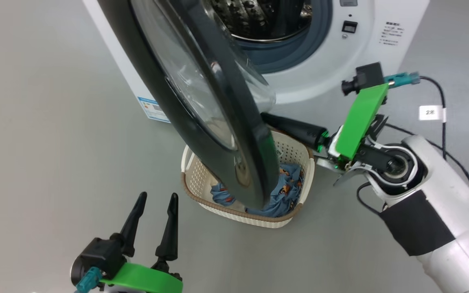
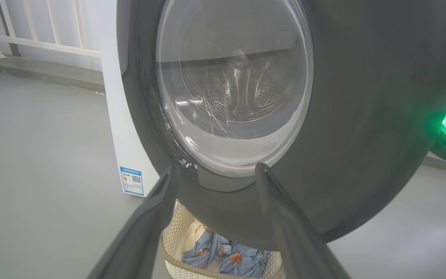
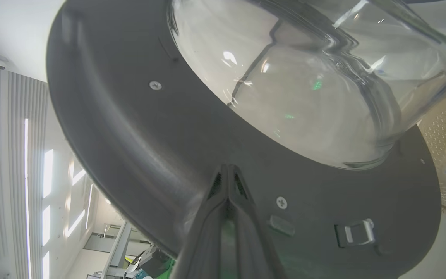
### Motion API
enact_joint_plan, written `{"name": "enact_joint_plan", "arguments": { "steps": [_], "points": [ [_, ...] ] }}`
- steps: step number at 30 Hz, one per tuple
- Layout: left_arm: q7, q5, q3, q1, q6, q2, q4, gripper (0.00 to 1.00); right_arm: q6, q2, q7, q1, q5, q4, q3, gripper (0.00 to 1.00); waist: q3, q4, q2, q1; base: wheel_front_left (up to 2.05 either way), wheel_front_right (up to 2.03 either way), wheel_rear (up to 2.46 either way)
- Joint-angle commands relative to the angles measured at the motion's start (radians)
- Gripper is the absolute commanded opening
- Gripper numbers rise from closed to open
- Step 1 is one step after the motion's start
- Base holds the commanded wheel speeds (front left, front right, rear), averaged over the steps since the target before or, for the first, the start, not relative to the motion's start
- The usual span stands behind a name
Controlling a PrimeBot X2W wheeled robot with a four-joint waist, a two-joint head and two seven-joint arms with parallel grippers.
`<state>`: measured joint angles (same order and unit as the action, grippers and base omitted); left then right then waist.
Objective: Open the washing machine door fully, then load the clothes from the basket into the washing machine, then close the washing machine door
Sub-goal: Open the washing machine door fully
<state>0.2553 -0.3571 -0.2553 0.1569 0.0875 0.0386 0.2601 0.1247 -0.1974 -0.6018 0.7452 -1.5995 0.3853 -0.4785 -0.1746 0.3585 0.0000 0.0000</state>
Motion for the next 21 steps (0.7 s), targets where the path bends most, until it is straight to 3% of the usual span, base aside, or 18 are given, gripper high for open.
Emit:
{"name": "enact_joint_plan", "arguments": {
  "steps": [1,21],
  "points": [
    [0.006,0.018,0.035,-0.002,0.006,0.012,-0.024,1.0,0.006,0.032,-0.009,-0.017,0.016,-0.035,-0.017,0.0,0.009,0.015,0.0,0.0,0.0,0.0,0.0],
    [0.006,0.023,0.048,-0.022,0.003,0.012,-0.032,1.0,0.006,0.111,-0.008,-0.054,0.016,-0.048,-0.046,0.0,0.034,0.069,0.0,0.0,0.0,0.0,0.0]
  ]
}}
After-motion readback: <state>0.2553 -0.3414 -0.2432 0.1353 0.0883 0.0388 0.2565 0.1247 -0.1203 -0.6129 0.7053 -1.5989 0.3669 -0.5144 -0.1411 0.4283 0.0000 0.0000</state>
